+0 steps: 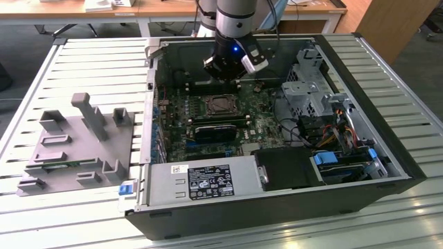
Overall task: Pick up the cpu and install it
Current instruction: 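Install the second cpu locking lever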
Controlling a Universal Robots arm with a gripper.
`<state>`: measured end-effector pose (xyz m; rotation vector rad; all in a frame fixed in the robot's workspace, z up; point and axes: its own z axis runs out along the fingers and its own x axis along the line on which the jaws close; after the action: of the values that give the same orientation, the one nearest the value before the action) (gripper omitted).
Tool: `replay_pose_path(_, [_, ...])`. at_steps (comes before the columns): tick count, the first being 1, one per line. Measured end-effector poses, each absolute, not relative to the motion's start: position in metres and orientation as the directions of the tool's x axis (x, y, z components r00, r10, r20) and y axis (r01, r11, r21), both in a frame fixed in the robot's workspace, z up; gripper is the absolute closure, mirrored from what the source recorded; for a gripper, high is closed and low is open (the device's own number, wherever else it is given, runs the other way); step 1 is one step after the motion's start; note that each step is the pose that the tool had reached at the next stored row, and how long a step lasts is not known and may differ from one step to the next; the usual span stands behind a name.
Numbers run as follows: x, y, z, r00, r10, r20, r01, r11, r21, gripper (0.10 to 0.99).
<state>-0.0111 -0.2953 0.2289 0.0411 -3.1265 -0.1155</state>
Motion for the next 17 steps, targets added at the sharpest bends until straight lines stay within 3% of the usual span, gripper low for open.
replay_pose_path(5, [-0.011, -0.295, 0.247, -1.0, -0.027, 0.012, -0.026, 0.997, 0.073, 0.98])
replay_pose_path(17, [-0.011, -0.317, 0.247, -1.0, -0.027, 0.011, -0.026, 0.997, 0.068, 0.98])
